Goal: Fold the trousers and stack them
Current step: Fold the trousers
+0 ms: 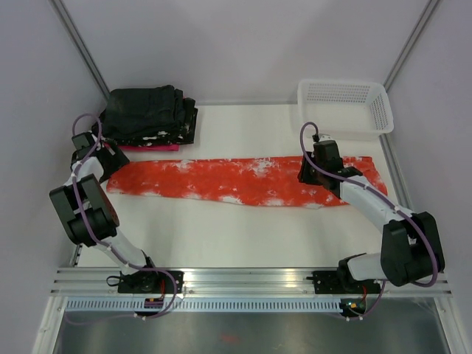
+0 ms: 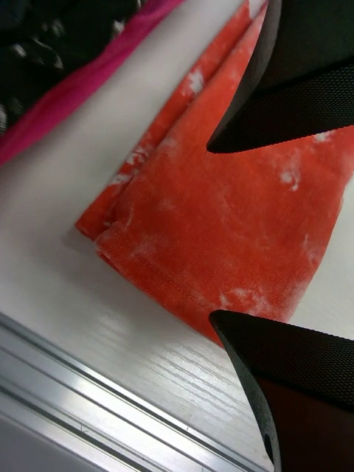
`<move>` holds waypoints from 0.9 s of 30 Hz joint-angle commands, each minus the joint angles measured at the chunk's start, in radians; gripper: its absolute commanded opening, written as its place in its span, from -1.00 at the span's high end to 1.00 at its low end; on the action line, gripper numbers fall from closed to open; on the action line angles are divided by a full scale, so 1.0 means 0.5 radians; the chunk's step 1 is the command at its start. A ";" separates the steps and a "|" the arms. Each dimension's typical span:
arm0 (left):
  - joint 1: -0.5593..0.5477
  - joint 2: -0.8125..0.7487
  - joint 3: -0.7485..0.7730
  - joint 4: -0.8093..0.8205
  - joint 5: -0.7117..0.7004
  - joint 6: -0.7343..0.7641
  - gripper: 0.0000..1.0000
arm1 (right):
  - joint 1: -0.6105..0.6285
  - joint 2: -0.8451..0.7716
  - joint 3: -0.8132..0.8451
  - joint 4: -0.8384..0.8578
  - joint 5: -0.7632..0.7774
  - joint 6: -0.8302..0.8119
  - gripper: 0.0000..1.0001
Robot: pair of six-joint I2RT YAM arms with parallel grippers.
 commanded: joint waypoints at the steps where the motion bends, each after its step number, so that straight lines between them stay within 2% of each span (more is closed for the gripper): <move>1: 0.015 0.086 0.020 0.031 0.146 0.345 -0.83 | -0.018 -0.096 0.054 -0.044 0.111 0.045 0.13; 8: 0.018 0.237 0.078 -0.036 0.005 0.532 -0.83 | -0.030 -0.007 0.220 -0.194 0.113 0.051 0.05; 13: 0.027 0.259 0.127 -0.100 -0.035 0.694 -0.84 | -0.070 -0.059 0.223 -0.157 0.101 0.106 -0.03; 27: 0.042 0.430 0.140 -0.125 0.128 0.796 -0.76 | -0.092 0.036 0.349 -0.237 0.104 0.125 -0.04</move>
